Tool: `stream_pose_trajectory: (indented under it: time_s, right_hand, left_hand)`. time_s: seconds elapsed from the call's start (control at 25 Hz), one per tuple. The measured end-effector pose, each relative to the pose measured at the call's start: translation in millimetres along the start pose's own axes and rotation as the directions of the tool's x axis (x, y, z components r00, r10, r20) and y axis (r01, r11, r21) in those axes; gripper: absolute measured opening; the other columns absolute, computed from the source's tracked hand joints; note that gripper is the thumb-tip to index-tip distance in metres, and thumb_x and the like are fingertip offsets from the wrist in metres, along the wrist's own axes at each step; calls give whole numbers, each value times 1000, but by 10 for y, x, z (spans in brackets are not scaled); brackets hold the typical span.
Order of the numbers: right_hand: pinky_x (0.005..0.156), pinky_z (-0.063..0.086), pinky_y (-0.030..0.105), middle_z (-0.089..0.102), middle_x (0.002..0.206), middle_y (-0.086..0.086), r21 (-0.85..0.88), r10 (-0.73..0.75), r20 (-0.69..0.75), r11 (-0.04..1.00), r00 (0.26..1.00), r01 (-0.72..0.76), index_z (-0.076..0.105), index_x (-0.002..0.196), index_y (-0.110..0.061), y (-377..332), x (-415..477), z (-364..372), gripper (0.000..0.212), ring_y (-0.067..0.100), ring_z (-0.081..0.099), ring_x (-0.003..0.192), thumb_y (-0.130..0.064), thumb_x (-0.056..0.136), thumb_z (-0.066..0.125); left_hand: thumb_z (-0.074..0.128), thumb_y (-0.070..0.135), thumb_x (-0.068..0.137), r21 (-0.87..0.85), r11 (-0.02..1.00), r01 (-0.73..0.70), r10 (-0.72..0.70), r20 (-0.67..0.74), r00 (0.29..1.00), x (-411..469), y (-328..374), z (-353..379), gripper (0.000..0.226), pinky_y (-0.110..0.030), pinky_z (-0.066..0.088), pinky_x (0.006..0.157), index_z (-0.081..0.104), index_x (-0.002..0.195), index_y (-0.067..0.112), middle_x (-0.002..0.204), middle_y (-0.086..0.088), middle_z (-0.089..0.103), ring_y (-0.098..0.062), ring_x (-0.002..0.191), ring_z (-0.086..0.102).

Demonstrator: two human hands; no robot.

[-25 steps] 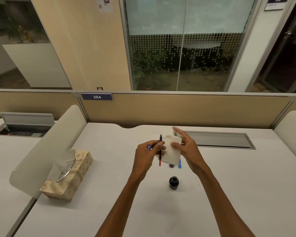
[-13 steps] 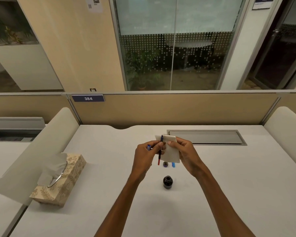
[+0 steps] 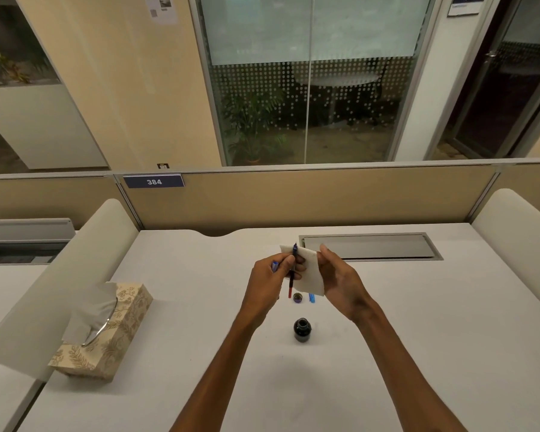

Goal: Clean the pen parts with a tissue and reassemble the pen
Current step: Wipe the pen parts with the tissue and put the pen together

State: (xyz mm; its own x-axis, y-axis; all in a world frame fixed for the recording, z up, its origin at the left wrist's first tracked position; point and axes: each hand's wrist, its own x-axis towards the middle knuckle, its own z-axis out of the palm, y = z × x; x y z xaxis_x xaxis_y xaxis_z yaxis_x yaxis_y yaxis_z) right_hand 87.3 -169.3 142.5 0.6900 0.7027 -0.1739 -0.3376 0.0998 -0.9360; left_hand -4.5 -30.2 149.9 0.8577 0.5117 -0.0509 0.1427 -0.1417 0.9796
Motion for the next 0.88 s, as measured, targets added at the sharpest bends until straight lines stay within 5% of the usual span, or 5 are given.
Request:
stream_pose_trajectory:
  time_s: [0.28,0.48,0.68,0.88]
  right_hand:
    - [77,52,37,67,105,2,-109,-131,-40,986,991,126,68,114,-24,-46,23,35,29,28,56,95,-36,90,55]
    - [75,51,37,71,103,-2,-88,-146,-58,986,988,141,71,106,-26,-139,-1,96,29,24,59,94,-37,82,57]
    - [81,54,28,71,118,2,-55,-120,39,991,992,122,70,114,-16,-192,-23,83,32,17,67,99,-31,93,52]
    - [87,56,32,67,128,1,-43,-167,73,984,983,170,63,122,3,-265,-19,55,32,21,65,114,-15,100,48]
  left_hand:
    - [52,29,101,10,999,-36,35,61,998,-20,170,27,23,-7,39,45,70,101,16,87,3,72,6,61,62]
    - [54,29,99,25,999,-26,24,64,998,-5,242,35,24,-7,41,46,68,110,13,92,-2,69,-5,65,59]
    - [57,29,98,18,999,-40,38,115,993,0,263,49,23,-9,39,44,69,106,11,87,-5,70,5,50,58]
    - [59,31,97,-48,998,-29,35,135,990,-19,277,71,20,-13,37,44,71,106,17,86,-8,74,0,41,52]
